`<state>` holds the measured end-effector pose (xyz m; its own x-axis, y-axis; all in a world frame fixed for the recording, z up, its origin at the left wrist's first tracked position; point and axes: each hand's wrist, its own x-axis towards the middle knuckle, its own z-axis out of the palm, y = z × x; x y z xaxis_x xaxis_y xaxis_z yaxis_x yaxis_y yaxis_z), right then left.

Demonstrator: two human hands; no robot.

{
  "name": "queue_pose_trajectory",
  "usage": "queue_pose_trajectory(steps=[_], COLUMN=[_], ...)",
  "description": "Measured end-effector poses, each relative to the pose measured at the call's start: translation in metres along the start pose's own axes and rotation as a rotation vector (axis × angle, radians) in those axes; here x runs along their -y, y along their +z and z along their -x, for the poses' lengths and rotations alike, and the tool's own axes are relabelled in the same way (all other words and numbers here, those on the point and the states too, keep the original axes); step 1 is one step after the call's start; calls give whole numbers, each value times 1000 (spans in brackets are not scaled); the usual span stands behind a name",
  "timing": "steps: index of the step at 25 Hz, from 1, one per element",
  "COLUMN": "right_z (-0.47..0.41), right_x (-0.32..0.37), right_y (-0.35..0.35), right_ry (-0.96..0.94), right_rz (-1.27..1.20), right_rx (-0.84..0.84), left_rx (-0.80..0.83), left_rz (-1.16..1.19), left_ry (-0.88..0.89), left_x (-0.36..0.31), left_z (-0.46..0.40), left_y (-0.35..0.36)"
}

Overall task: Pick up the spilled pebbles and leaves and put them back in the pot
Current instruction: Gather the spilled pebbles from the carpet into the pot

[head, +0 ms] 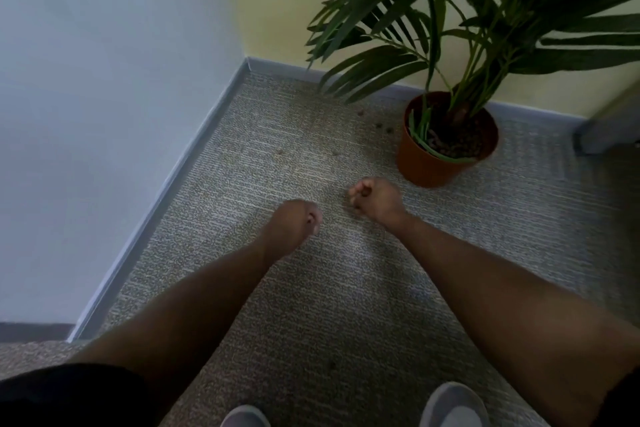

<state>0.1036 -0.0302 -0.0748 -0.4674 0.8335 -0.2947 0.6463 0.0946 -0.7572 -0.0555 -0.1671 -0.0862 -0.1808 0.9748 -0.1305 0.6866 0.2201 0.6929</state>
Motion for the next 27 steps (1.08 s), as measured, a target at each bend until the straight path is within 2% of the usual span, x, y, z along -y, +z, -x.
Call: queue_pose_trajectory(steps=[6,10,13,20,24,27], right_z=[-18,-31,-42,-55,-57,-56], right_x=[15,21,18,-20,-31,-28], right_y=[-43,-83,-113,-155,-164,-164], right_ry=[130,168,200,301,263,235], right_rz=[-351,-637,-731,-607,-427,-372], right_rx=[-132,-245,-360,-565,-577,-559], left_rx=[-216,-222,-200,-69,100,108], left_rz=[266,593,765,883,825,864], left_ry=[-155,-289,-338,-373,-368,-324], left_x=[-59,-100,-130,-181,-188,-180], left_z=[-66,-112,-140,-196,-198,-182], left_y=[3,18,32,36,27,14])
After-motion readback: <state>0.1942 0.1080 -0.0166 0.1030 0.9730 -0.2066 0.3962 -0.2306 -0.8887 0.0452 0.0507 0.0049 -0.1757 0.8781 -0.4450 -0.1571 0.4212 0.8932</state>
